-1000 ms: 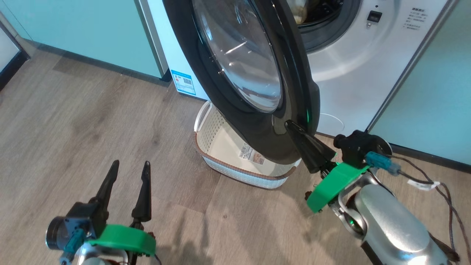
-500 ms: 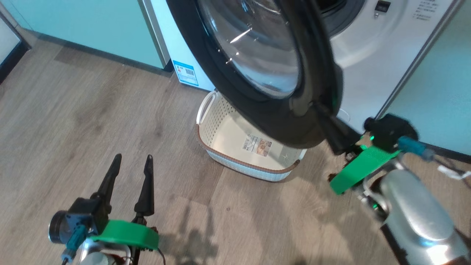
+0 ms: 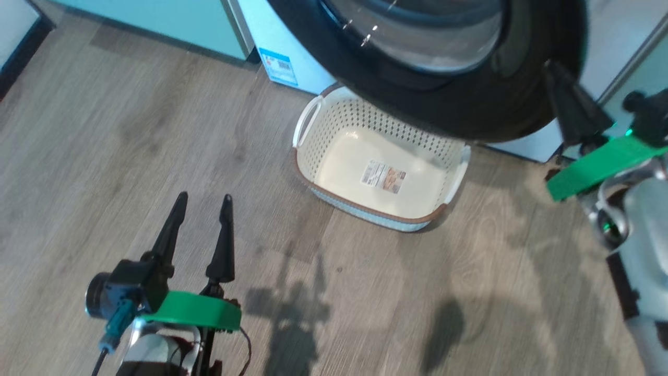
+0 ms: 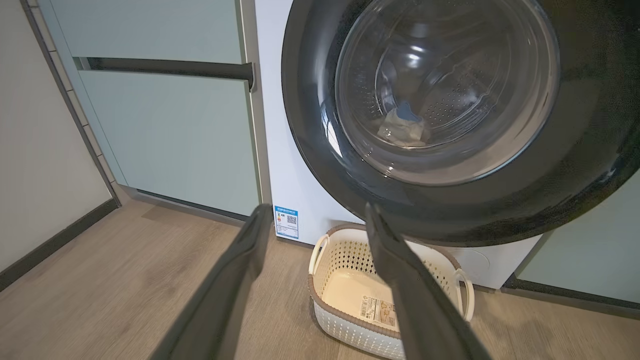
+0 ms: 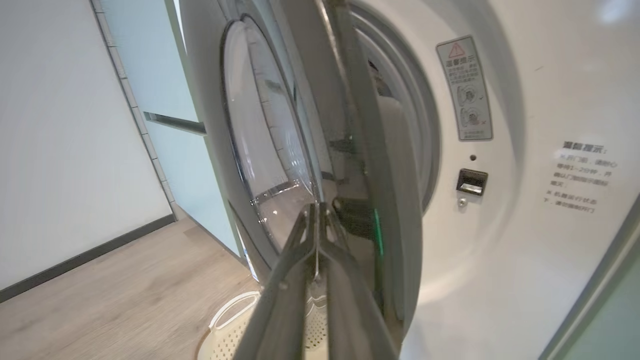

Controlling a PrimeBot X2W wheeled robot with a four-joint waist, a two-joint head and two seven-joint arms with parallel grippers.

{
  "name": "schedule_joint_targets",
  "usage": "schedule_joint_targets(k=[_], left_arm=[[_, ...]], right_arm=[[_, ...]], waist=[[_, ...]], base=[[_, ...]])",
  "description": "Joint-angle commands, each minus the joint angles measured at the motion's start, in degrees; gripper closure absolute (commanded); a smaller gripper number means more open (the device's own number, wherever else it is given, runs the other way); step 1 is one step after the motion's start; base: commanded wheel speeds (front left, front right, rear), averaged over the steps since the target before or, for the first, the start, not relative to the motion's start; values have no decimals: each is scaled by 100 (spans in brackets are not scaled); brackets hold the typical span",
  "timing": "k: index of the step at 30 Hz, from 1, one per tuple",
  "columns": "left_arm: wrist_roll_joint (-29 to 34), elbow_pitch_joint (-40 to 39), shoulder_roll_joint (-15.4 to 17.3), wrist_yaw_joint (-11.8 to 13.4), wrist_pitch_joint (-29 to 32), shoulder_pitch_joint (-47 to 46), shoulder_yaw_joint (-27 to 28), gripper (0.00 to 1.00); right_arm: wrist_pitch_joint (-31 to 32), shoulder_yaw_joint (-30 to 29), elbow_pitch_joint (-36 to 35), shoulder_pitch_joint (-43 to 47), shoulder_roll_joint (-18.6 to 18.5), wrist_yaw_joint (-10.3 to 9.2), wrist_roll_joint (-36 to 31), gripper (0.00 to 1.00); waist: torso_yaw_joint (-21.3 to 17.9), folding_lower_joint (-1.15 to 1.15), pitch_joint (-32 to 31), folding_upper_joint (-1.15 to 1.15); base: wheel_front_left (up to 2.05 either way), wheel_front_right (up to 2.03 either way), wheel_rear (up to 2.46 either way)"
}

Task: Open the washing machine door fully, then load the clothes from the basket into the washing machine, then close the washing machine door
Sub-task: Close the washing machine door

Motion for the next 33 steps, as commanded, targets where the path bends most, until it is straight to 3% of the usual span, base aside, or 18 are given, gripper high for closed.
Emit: schedule_joint_targets(k=[1,19,27,33], left_arm=[[-43,-168,38,20,-48,-212,160,0],[-143,87,-179,-44,-78,-673,13,0],[-162,118,-208,-72,-78,-737,38,0],[-135,142,-215,-85,-78,-717,74,0]], right_arm=[[-54,2,-131,-249,-30,-19,-34,100],[-54,-371,1155,-1936,-369,-19,-203,100],[-54,-291,1465,-2174,-400,-19,-159,100],[-54,88,1342,-1955,-327,-19,-38,100]], waist=[[67,-1,111,0],[372,-1,690,0],[423,-1,709,0],[400,-1,627,0]], base=[[0,0,0],[0,0,0],[0,0,0],[0,0,0]])
